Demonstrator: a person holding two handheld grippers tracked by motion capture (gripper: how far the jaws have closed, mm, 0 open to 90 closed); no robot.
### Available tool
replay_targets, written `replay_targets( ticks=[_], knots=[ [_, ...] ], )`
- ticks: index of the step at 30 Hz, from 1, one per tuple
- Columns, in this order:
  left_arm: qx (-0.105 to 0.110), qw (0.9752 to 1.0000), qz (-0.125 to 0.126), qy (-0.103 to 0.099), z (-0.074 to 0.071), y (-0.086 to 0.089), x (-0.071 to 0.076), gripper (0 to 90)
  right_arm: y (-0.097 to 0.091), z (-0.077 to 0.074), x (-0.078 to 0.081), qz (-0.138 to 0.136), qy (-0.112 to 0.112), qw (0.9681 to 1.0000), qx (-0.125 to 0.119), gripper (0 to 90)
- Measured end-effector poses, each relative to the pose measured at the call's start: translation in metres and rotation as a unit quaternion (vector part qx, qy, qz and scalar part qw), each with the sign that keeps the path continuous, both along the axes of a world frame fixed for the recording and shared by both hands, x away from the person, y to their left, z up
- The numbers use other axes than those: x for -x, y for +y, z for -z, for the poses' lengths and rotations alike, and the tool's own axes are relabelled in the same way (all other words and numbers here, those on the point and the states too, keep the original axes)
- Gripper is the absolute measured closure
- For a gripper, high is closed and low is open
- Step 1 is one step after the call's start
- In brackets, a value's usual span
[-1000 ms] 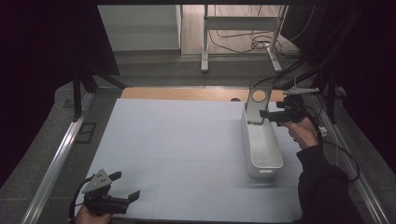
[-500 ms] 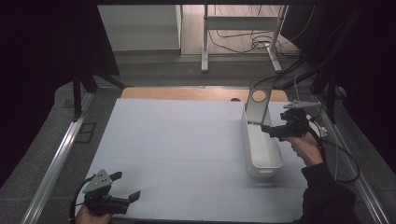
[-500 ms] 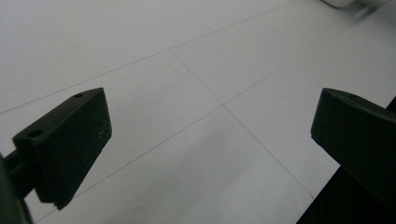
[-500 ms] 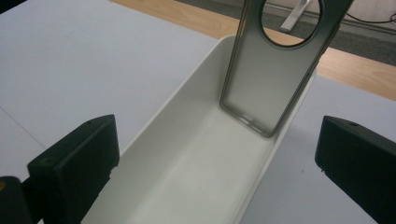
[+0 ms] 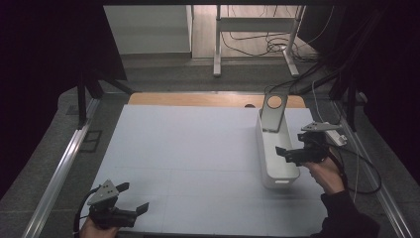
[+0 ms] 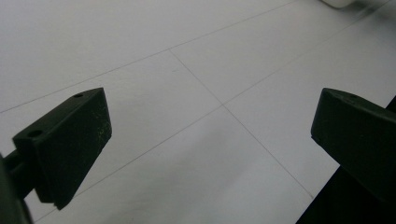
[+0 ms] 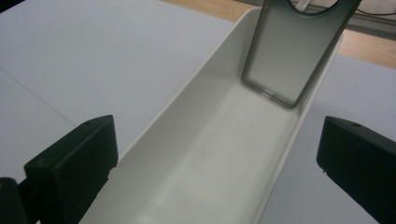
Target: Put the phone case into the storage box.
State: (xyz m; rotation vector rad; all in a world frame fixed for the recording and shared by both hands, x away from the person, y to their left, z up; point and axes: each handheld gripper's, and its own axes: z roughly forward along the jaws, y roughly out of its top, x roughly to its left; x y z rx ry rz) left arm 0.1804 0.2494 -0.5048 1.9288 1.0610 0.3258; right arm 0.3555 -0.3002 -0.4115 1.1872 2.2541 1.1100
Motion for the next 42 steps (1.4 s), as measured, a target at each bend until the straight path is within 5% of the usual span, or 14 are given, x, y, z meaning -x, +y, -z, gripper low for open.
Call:
replay_targets(
  ticks=[42],
  knots=[
    [0.011,0.9998,-0.016,0.008,0.001,0.003,-0.001,0.0,-0.023,0.028,0.099,0.023,0.003,0.9997,-0.005,0.0]
  ],
)
